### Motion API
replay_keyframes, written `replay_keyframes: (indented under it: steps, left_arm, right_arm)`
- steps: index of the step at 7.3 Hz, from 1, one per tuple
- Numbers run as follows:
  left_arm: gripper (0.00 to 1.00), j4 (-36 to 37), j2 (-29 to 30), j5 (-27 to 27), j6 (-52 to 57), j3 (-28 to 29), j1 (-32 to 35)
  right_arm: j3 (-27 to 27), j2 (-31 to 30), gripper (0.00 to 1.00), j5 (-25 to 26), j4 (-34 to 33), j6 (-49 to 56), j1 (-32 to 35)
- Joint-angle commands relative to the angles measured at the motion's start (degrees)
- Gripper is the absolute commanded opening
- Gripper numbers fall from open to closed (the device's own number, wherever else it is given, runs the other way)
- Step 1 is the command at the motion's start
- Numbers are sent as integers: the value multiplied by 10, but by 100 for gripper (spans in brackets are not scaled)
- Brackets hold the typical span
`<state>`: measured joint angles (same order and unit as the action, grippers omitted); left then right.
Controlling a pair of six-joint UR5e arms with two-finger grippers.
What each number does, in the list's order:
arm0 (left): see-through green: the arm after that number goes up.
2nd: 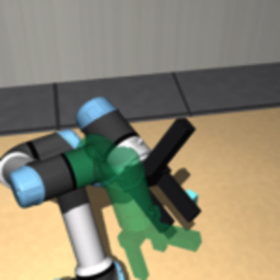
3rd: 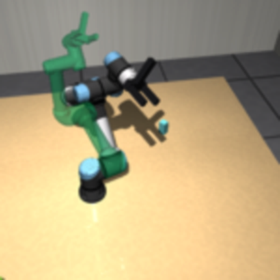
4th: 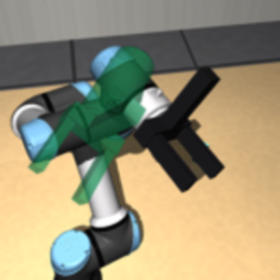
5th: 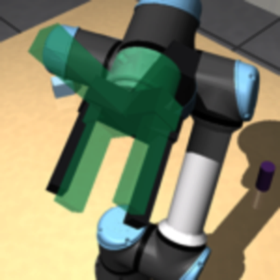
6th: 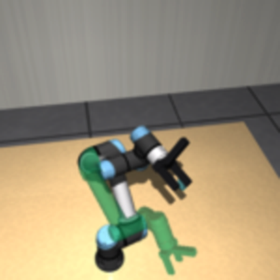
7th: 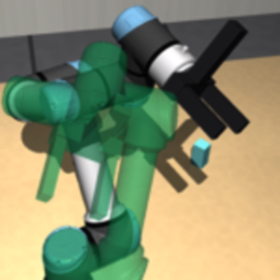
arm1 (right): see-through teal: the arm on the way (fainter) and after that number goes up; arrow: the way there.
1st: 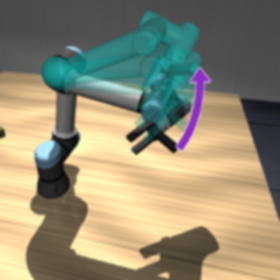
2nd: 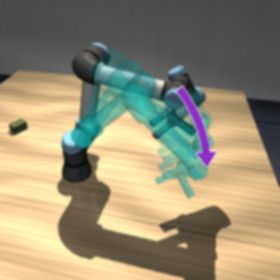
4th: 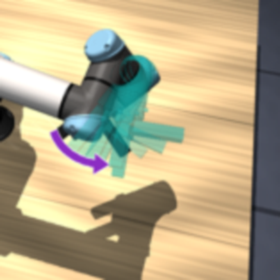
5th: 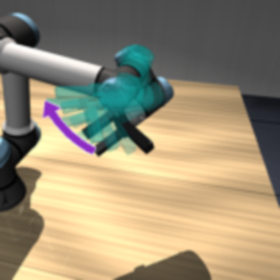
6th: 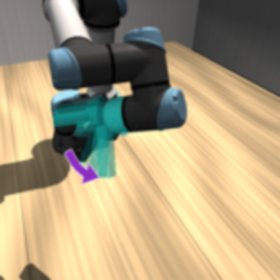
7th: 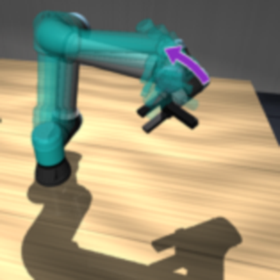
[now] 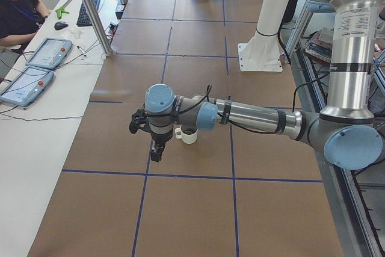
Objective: Left arm hands cup to right arm to dump lemon
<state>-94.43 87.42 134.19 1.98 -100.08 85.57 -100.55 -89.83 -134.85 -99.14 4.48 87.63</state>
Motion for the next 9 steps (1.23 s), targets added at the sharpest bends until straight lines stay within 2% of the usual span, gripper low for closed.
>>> replay_keyframes:
  steps: [1, 2, 3, 4, 6, 8, 9]
  left_arm:
    - [100, -148, -55, -3, -146, 0, -79]
    - [100, -234, -83, -4, -242, 0, -111]
    - [100, -284, -98, -5, -307, 0, -143]
    - [100, -292, -97, -6, -359, -3, -171]
    - [100, -297, -96, -62, -461, -25, -252]
    - [100, -298, -95, -82, -478, -21, -284]
    - [81, -297, -97, -82, -479, -21, -284]
  right_arm:
    - [1, 0, 100, -3, 0, 0, 0]
    - [1, 0, 100, -3, 0, 0, 0]
    - [1, 0, 100, -3, 0, 0, 0]
    - [1, 0, 100, -3, 0, 0, 0]
    - [1, 0, 100, -3, 0, 0, 0]
    - [2, 0, 100, -9, 0, 0, 0]
    - [2, 0, 100, -11, 0, 0, 0]
